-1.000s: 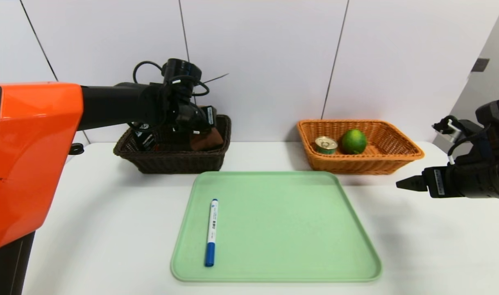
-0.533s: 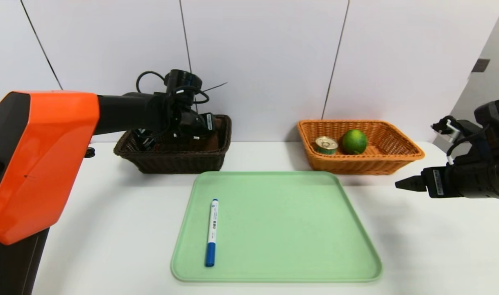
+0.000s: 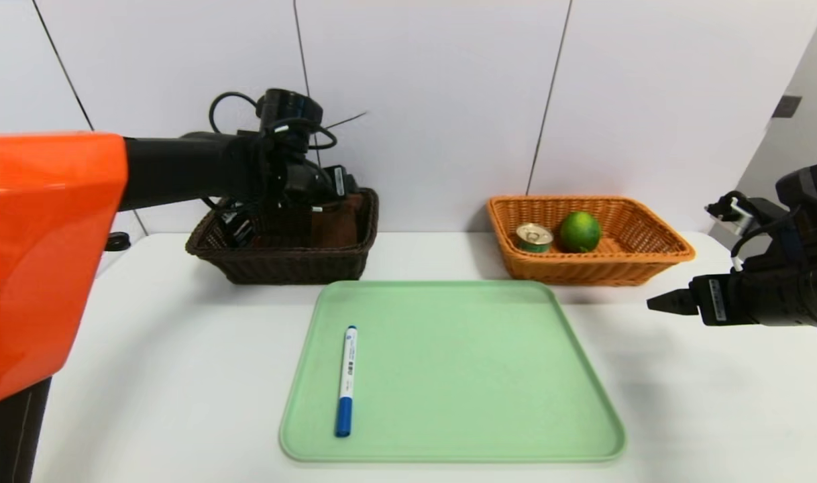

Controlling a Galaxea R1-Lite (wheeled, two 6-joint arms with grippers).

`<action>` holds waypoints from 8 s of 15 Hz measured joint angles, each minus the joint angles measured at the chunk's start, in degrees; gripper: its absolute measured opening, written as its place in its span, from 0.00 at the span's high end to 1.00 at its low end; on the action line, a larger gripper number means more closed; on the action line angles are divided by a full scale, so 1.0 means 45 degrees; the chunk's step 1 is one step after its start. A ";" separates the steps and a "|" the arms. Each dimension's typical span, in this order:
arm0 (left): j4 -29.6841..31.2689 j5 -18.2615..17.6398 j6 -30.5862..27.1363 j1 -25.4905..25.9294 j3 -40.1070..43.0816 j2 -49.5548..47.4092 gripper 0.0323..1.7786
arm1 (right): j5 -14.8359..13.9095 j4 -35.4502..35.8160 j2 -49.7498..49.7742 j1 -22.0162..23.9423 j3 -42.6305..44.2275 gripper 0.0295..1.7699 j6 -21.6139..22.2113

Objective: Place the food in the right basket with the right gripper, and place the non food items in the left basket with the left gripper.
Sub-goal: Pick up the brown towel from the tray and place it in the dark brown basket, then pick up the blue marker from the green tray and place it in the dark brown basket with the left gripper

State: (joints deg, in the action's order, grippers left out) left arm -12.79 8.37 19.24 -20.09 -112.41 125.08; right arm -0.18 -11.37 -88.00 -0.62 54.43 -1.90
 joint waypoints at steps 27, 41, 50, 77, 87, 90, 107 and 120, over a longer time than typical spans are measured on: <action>-0.8379 -0.0618 0.5998 -0.5293 0.4221 -0.2956 0.05 | 0.0024 0.0000 0.0005 0.0005 -0.0060 0.03 -0.0079; -0.8579 0.0631 0.5673 -0.5144 0.2942 -0.1008 0.05 | 0.0030 0.0000 0.0049 -0.0038 -0.0122 0.03 -0.0060; -0.8563 0.0918 0.5432 -0.5104 0.2880 -0.0580 0.05 | 0.0062 0.0000 0.0011 0.0011 -0.0111 0.03 -0.0049; -0.6708 0.0908 0.3706 -0.4960 0.0173 -0.3844 0.91 | 0.0000 0.0000 0.0463 -0.0092 -0.0477 0.03 -0.0073; -0.2798 0.1563 0.1157 -0.0165 0.0160 -0.2682 0.91 | -0.0014 0.0000 0.0477 -0.0111 -0.0463 0.03 -0.0103; -0.2584 0.1560 0.1005 0.0509 0.0160 -0.1780 0.91 | -0.0005 0.0000 0.0458 -0.0116 -0.0404 0.03 -0.0116; -0.1948 0.1544 0.0699 0.1165 0.0154 0.0431 0.84 | 0.0024 0.0000 0.0282 -0.0106 -0.0355 0.03 -0.0138; -0.1701 0.1444 -0.0951 0.0992 0.0228 -0.2346 0.19 | 0.0179 0.0563 0.0550 -0.0168 -0.0393 0.03 -0.0163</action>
State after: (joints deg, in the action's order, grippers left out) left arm -20.44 14.87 14.96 -15.63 -111.39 114.52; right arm 0.62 -8.84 -85.53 -1.38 52.66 -2.63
